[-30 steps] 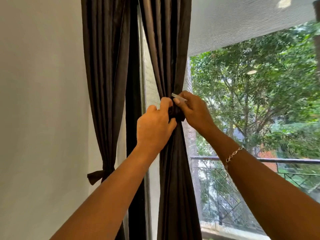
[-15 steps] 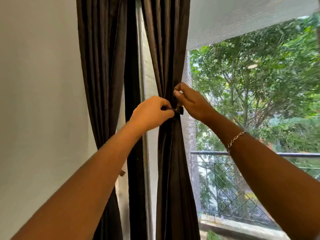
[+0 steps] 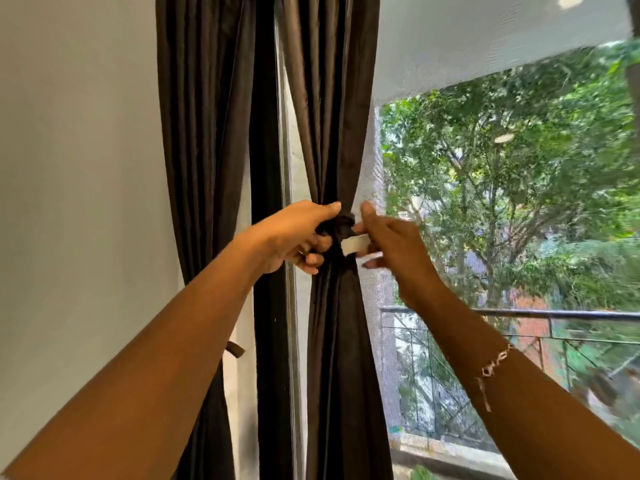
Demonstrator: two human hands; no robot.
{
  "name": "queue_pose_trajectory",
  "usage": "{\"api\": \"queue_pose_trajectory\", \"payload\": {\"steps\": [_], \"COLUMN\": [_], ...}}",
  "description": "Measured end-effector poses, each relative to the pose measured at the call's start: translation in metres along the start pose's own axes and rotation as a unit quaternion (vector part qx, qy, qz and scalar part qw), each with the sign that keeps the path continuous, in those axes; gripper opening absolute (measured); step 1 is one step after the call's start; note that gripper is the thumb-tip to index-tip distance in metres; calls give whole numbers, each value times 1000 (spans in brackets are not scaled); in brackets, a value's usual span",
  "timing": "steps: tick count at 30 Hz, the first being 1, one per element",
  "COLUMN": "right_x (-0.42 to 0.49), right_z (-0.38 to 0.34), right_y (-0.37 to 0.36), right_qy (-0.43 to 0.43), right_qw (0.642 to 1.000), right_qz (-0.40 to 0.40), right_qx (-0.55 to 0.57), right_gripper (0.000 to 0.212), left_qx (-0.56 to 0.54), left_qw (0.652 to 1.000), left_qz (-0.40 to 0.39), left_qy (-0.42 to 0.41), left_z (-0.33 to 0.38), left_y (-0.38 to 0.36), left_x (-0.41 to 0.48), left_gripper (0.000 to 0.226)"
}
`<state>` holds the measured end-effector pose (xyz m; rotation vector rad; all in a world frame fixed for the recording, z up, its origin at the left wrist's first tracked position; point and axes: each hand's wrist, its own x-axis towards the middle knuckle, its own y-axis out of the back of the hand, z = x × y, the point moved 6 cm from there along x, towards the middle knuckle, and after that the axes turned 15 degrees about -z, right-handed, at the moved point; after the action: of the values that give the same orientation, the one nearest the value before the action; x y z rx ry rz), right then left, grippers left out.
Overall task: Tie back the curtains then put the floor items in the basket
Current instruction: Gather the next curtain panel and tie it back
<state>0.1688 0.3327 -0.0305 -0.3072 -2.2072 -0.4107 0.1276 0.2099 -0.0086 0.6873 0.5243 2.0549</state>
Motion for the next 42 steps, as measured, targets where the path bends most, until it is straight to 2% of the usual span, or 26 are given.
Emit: {"api": "queue_pose_trajectory", "payload": {"steps": [2, 5, 7, 9, 10, 12, 16, 19, 21, 23, 24, 25, 29, 31, 33, 35, 37, 39, 42], "right_x": [-5, -4, -2, -1, 0, -1, 4, 7, -17, -63, -78, -80, -45, -26, -9, 5, 16, 21, 21], "right_z": [4, 0, 0, 0, 1, 0, 6, 13, 18, 29, 32, 36, 46, 36, 26, 21, 19, 20, 19], "right_y": [-9, -5, 0, 2, 1, 2, 7, 53, 132, 196, 203, 193, 66, 12, -22, -40, -42, -38, -32], "right_qy": [-52, -69, -83, -93, -96, -97, -93, -132, -157, -188, -177, -166, -168, -129, -110, -101, -101, -103, -102], "right_qw": [996, 994, 993, 993, 993, 993, 993, 983, 967, 933, 929, 940, 979, 983, 981, 983, 988, 988, 992], "right_qz": [-48, -54, -42, -36, -39, -44, -6, 75, 194, 305, 320, 284, 38, -45, -88, -82, -30, 7, 20], "right_qx": [50, 64, 70, 62, 57, 53, 74, 99, 55, 25, 49, 88, 109, 119, 132, 127, 115, 117, 65], "right_gripper": [28, 20, 25, 29, 30, 29, 29, 25, 24, 25, 23, 21, 11, 12, 14, 11, 11, 26, 38], "left_qx": [-11, 8, 67, 130, 143, 136, 95, 22, -63, -132, -132, -134, -145, -138, -124, -130, -152, -159, -164], "left_qw": [1000, 999, 990, 948, 931, 928, 936, 929, 888, 846, 843, 851, 889, 906, 923, 931, 929, 929, 928], "left_qz": [-19, -28, 76, 234, 278, 288, 285, 331, 435, 504, 510, 496, 420, 387, 342, 309, 300, 296, 290], "left_qy": [-3, -30, -94, -170, -187, -193, -185, -163, -135, -115, -108, -109, -108, -104, -124, -143, -153, -157, -166], "left_z": [0, -1, 0, 2, 1, -4, -8, -22, -49, -84, -91, -95, -85, -85, -84, -81, -78, -77, -76], "left_y": [0, 0, 4, 10, 12, 15, 18, 44, 92, 131, 139, 142, 120, 104, 84, 67, 56, 48, 42], "left_x": [0, -1, -2, -9, -11, -11, -7, -20, -59, -104, -118, -118, -74, -55, -37, -24, -16, -13, -9], "left_gripper": [28, 26, 19, 7, 8, 20, 27, 27, 28, 28, 27, 26, 24, 21, 18, 18, 16, 13, 12]}}
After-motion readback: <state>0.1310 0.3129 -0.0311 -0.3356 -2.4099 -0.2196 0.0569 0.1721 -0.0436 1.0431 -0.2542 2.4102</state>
